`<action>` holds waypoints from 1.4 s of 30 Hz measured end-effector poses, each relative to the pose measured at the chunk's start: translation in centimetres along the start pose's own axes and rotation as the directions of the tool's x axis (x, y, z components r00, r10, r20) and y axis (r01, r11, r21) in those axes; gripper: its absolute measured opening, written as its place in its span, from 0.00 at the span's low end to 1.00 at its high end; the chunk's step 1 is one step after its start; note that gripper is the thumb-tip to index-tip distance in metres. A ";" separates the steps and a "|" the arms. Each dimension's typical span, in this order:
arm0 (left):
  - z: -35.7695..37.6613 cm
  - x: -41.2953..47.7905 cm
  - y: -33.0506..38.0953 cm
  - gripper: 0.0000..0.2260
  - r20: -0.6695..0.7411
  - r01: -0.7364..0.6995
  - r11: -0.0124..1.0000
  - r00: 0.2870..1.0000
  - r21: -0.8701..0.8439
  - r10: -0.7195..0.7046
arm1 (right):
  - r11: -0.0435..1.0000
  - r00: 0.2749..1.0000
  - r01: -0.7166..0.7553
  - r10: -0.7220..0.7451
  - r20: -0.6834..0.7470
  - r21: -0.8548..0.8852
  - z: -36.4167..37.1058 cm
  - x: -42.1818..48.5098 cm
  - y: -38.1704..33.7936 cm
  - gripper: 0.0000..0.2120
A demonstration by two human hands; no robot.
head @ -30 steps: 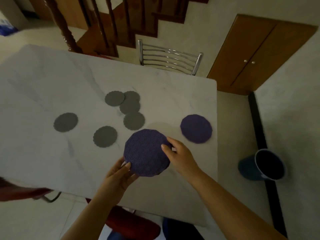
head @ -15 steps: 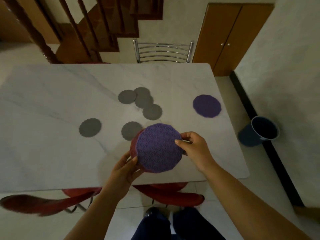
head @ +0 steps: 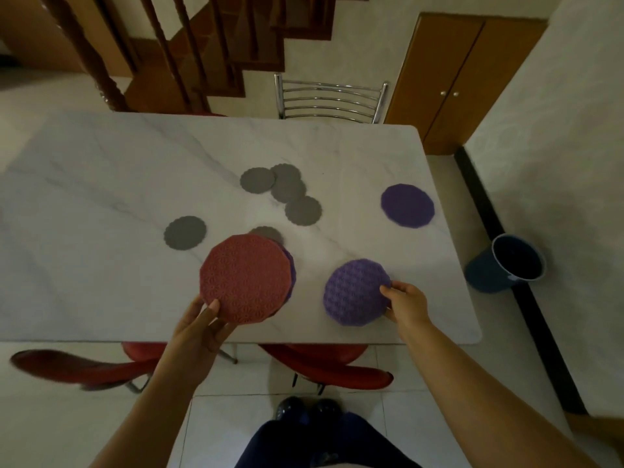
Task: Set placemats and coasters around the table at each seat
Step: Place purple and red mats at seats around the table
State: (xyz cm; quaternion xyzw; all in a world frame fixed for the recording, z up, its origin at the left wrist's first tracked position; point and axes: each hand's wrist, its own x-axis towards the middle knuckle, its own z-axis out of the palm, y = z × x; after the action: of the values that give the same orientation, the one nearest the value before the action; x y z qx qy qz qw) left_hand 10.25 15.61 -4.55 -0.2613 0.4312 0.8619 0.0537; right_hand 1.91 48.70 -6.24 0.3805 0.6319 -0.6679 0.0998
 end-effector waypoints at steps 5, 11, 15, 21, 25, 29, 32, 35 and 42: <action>-0.3 -1.4 -0.8 0.11 -0.055 0.025 0.999 0.998 0.023 -0.024 | 0.999 0.999 -0.033 0.034 0.023 -0.020 1.0 1.9 1.9 0.12; -0.3 -2.3 -1.8 0.15 -0.108 0.031 1.000 0.994 0.003 -0.031 | 0.901 0.978 0.177 -0.205 -0.029 -0.396 1.4 3.0 1.5 0.15; 0.1 -2.3 -2.1 0.12 -0.123 0.031 0.999 0.992 -0.018 -0.033 | 0.764 0.951 0.299 -0.289 0.111 -0.572 0.9 3.4 1.2 0.16; 1.3 -2.0 -2.2 0.11 -0.083 0.024 1.000 0.996 -0.015 -0.025 | 0.710 0.959 0.280 -0.235 0.157 -0.646 0.2 3.9 1.0 0.19; 1.7 -1.6 -2.6 0.11 -0.070 0.015 1.000 0.997 -0.015 -0.016 | 0.487 0.954 0.300 -0.163 0.252 -0.820 -0.4 3.7 0.3 0.26; 1.9 -1.1 -2.9 0.15 -0.057 0.012 0.999 0.998 -0.040 -0.015 | 0.376 0.870 0.492 -0.255 0.422 -0.785 1.0 2.5 -1.8 0.22; 1.9 -0.6 -3.0 0.16 -0.049 0.010 0.998 0.999 -0.054 -0.013 | 0.438 0.774 0.625 -0.241 0.586 -0.646 4.1 -0.1 -3.4 0.22; 1.4 0.3 -2.5 0.17 -0.049 0.010 0.997 0.999 -0.074 -0.014 | 0.481 0.681 0.693 -0.192 0.707 -0.537 7.9 -3.3 -3.4 0.25; -4.0 2.7 2.5 0.19 0.026 -0.023 1.000 0.999 -0.005 0.023 | 0.460 0.689 0.708 -0.288 0.665 -0.535 16.8 -7.5 -1.3 0.30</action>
State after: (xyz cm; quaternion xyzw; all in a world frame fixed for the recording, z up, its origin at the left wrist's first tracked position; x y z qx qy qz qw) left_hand 8.73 10.58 -6.03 -0.2450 0.4316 0.8668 0.0488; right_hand -0.13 30.85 -1.99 -0.0907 0.8882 -0.4055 0.1961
